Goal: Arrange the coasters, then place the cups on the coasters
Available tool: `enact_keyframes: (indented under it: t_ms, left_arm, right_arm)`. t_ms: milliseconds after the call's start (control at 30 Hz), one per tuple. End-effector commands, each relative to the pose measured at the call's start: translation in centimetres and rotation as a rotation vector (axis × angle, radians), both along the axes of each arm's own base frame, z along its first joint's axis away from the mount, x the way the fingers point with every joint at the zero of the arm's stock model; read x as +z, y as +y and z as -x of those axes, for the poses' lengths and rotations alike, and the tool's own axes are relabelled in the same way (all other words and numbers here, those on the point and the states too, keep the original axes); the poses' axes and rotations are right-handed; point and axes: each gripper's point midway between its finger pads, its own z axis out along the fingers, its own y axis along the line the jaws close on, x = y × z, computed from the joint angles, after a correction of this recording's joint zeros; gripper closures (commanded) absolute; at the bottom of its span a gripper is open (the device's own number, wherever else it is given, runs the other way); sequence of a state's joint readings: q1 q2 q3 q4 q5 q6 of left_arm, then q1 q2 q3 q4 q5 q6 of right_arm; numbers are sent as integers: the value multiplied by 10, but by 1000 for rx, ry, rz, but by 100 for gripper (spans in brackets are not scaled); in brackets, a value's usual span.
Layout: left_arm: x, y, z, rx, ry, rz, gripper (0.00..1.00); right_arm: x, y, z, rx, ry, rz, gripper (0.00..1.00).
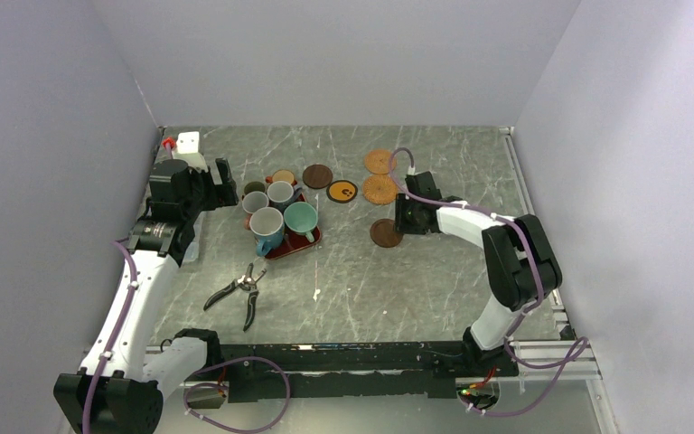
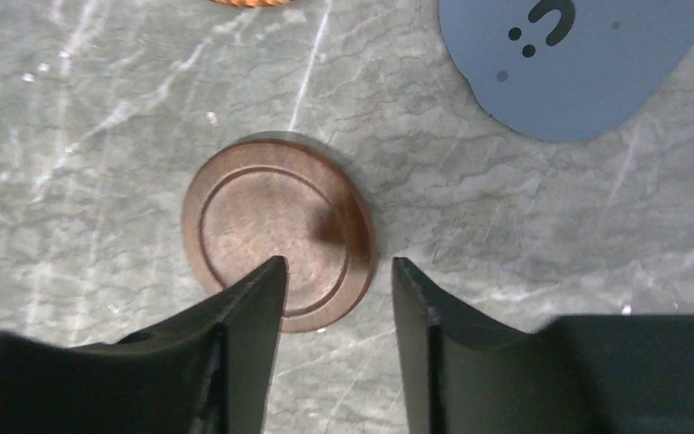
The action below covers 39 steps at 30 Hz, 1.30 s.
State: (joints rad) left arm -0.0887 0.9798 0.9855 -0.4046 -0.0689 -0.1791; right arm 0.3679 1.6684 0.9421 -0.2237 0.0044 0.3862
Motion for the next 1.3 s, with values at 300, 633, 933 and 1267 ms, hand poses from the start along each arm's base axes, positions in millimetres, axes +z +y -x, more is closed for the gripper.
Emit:
enact_keyframes:
  t_ms: [300, 633, 933, 1267]
  left_arm:
    - [9, -4, -4, -8, -38, 22, 6]
    - [8, -8, -5, -31, -36, 24, 6]
    - [6, -7, -7, -25, -27, 18, 6]
    - [4, -6, -7, -24, -21, 16, 6]
  right_arm:
    - [42, 18, 24, 81, -109, 60, 11]
    - [16, 32, 32, 113, -50, 95, 8]
    - [-5, 31, 34, 91, -2, 152, 8]
    - [-19, 32, 31, 77, 13, 211, 12]
